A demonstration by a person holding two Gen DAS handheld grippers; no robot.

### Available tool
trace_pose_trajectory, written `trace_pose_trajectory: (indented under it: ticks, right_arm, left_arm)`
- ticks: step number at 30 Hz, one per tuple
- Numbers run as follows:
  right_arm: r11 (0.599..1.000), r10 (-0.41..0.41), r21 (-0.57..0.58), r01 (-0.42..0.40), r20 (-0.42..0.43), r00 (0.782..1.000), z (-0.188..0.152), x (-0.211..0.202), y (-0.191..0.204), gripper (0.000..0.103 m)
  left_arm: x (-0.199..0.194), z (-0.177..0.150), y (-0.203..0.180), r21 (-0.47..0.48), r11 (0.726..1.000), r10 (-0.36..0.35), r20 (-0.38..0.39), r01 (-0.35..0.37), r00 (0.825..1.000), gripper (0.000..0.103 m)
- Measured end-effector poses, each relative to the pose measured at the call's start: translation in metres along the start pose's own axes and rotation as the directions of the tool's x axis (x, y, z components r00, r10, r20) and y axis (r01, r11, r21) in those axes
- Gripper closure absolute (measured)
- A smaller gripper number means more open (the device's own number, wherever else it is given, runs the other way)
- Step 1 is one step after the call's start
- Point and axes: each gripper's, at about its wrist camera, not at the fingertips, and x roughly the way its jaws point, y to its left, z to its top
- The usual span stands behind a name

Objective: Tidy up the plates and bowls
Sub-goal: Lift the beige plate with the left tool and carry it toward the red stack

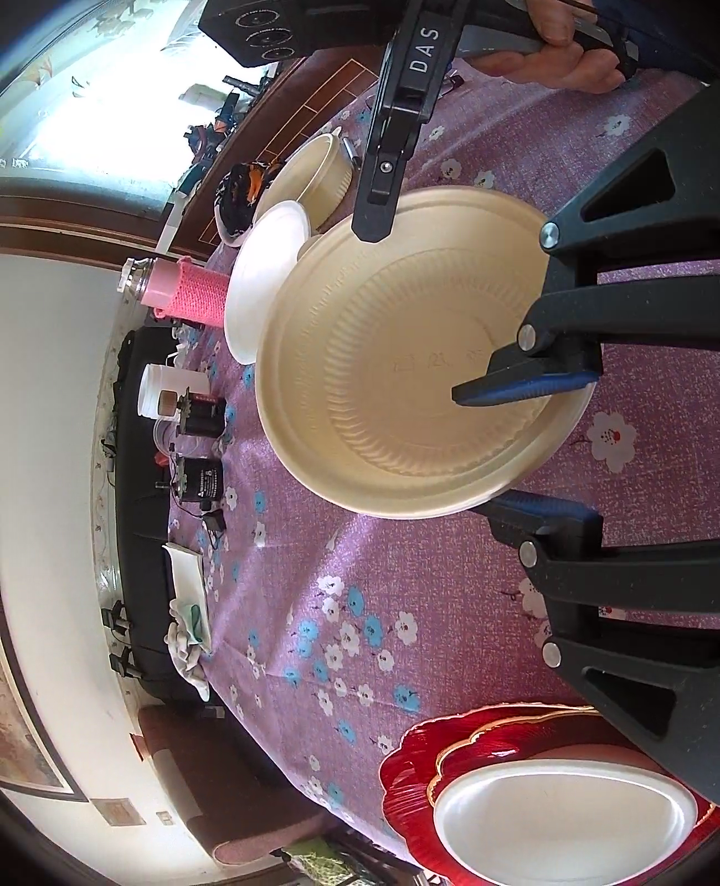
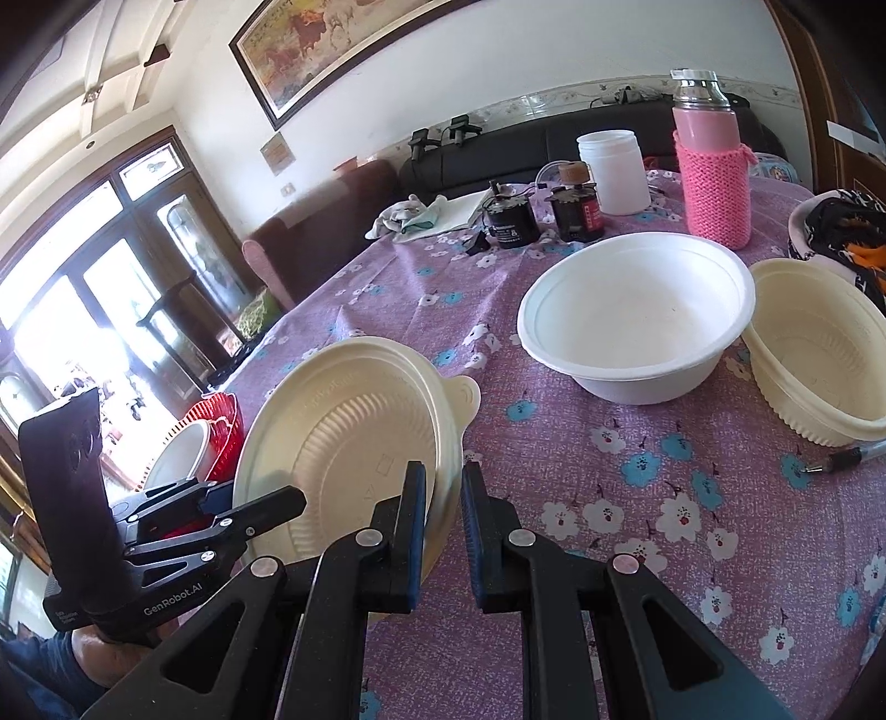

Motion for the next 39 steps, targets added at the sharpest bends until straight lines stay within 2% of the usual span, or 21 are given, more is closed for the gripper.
trace_pose_trajectory:
  ticks: [10, 19, 39]
  right_arm:
    - [1.000, 0.030, 0.005, -0.030, -0.017, 0.999, 0.001, 0.004, 0.008, 0.088]
    - [0.996, 0.072, 0.064, -0.069, -0.048, 0.996, -0.002, 0.010, 0.016, 0.088]
    - [0.995, 0.103, 0.026, -0.102, -0.054, 0.993, 0.008, 0.013, 0.058, 0.087]
  left_arm:
    - [-0.014, -0.001, 0.006, 0.009, 0.999, 0.034, 0.039, -0.034, 0.999, 0.075]
    - [-0.026, -0.002, 0.018, 0.001, 0.999, 0.047, 0.065, -0.047, 0.997, 0.075]
    - [-0.053, -0.006, 0.048, -0.053, 0.995, 0.087, 0.111, -0.081, 0.990, 0.073]
